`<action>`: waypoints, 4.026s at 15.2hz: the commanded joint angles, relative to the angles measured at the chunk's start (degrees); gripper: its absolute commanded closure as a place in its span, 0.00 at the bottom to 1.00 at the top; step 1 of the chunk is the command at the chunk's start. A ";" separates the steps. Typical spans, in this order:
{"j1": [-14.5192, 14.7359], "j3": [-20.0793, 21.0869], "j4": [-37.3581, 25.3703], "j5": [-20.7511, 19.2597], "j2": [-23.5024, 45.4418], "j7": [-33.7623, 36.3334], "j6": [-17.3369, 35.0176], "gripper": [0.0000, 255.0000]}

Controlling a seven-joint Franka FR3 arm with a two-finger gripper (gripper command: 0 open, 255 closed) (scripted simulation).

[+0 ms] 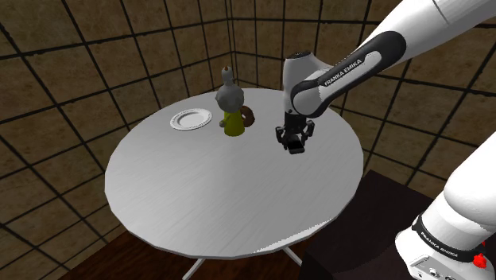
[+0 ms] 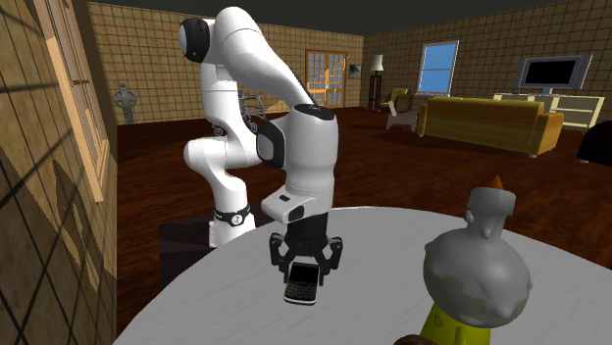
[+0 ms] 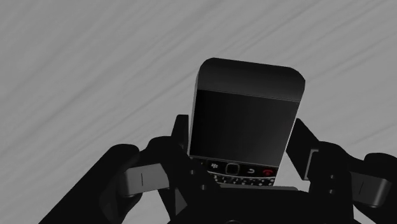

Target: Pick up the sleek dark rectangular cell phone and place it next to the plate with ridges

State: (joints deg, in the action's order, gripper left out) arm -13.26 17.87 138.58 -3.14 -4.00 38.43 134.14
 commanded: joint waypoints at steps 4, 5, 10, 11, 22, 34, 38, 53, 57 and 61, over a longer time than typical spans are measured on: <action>0.10 -0.18 -1.27 1.13 -2.40 -1.01 -3.62 1.00; 0.13 -0.22 -1.61 1.35 -2.90 -1.20 -4.43 1.00; 0.24 -0.46 -3.48 2.23 -5.17 -2.05 -8.46 1.00; 0.26 -0.51 -3.90 2.38 -5.58 -2.20 -9.26 1.00; 1.89 2.63 -16.43 0.11 1.86 3.87 -14.99 1.00; 11.01 5.54 -49.16 -9.89 27.53 17.29 -24.99 1.00; 16.22 4.90 -65.06 -12.84 37.91 19.55 -31.10 1.00; 20.32 3.43 -73.94 -15.40 48.78 21.20 -29.33 1.00; 20.19 3.30 -72.62 -15.62 49.28 21.47 -27.57 1.00; 20.20 3.30 -72.63 -15.63 49.28 21.47 -27.57 1.00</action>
State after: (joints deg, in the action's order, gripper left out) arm 6.94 21.17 65.94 -18.77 45.29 59.90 106.55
